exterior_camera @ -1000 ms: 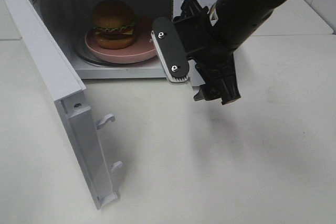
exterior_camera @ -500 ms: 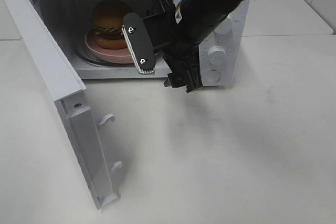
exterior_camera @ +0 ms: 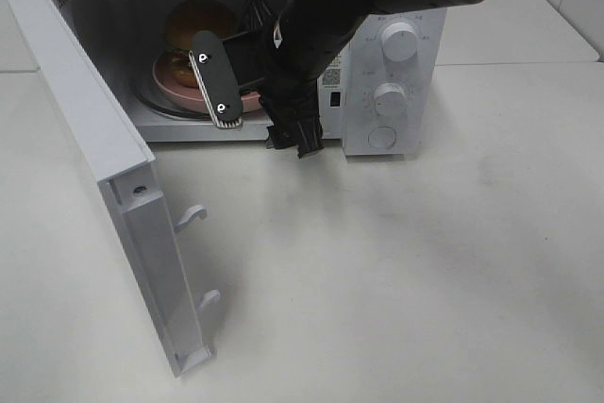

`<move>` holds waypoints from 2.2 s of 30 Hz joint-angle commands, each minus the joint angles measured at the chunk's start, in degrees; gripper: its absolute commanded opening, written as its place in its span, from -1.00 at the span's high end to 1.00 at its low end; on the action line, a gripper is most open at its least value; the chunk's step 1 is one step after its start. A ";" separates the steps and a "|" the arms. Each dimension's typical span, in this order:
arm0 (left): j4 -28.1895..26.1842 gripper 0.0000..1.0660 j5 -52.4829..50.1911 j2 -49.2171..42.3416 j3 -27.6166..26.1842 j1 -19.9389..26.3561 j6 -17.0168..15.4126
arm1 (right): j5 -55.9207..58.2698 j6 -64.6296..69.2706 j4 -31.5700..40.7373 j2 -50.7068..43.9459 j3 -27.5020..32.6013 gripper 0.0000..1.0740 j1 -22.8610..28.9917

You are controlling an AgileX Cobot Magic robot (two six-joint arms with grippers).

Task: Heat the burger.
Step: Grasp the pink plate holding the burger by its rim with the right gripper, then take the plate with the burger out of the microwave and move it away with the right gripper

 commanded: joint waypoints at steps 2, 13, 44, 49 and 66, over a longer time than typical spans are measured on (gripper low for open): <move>0.06 -0.87 -0.80 -1.03 0.23 0.17 -0.29 | 0.92 0.23 -0.29 2.81 -3.21 -0.58 0.17; 0.06 -0.87 -0.80 -1.03 0.23 0.17 -0.29 | 3.72 0.63 -0.34 10.14 -12.61 -0.54 0.17; 0.06 -0.87 -0.80 -1.03 0.23 0.17 -0.29 | 8.94 5.21 -1.32 20.63 -26.41 1.00 0.06; 0.06 -0.87 -0.80 -1.03 0.23 0.17 -0.29 | 8.94 5.21 -1.32 20.63 -26.41 1.00 0.06; 0.06 -0.87 -0.80 -1.03 0.23 0.17 -0.29 | 9.57 2.46 -0.97 16.62 -22.40 1.00 1.49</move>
